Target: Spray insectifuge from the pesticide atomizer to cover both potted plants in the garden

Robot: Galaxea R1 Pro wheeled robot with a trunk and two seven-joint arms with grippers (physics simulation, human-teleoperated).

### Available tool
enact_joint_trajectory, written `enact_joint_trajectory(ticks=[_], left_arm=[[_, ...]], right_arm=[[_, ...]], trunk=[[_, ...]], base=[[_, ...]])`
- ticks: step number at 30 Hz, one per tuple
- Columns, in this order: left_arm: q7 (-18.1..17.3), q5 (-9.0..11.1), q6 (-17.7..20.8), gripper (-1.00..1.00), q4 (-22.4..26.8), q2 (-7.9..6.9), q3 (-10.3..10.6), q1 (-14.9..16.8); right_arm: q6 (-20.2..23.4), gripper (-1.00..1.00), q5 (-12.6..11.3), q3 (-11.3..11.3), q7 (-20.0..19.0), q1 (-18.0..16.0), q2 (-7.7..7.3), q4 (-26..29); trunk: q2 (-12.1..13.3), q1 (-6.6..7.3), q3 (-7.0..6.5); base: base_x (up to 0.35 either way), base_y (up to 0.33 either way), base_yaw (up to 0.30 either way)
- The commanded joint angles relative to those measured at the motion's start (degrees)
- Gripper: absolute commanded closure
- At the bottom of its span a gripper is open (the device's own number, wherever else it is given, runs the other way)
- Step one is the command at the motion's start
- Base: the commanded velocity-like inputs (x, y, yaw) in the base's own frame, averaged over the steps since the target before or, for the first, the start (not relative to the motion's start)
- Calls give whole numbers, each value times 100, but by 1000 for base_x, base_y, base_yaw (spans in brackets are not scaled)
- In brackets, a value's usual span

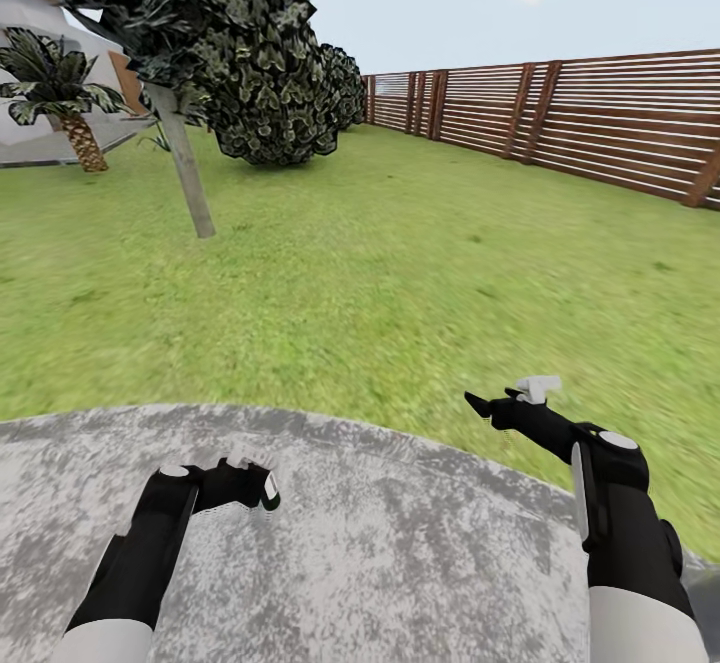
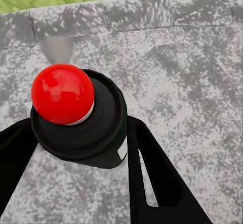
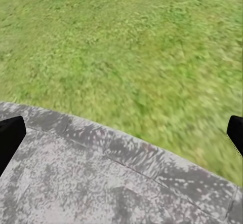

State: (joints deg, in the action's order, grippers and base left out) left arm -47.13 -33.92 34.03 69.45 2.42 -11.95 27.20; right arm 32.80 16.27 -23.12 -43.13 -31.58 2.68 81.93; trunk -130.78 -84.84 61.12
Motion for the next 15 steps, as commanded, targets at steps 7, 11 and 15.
enact_joint_trajectory(ticks=[7, 11, 15], left_arm=[[-51, -36, 25, 100, 7, 12, -17, 5], [-51, -36, 25, 100, 7, 12, -17, 5], [-51, -36, 25, 100, 7, 13, -17, 4]], right_arm=[[17, -100, 55, -17, -57, -7, 6, 7], [29, -100, 53, -17, -57, -7, 6, 7], [101, -100, 53, -17, -57, -7, 6, 7]], trunk=[[-2, -3, 5], [-2, -3, 5], [-2, -3, 5]], base=[[347, 0, 0], [348, 0, 0], [348, 0, 0]])
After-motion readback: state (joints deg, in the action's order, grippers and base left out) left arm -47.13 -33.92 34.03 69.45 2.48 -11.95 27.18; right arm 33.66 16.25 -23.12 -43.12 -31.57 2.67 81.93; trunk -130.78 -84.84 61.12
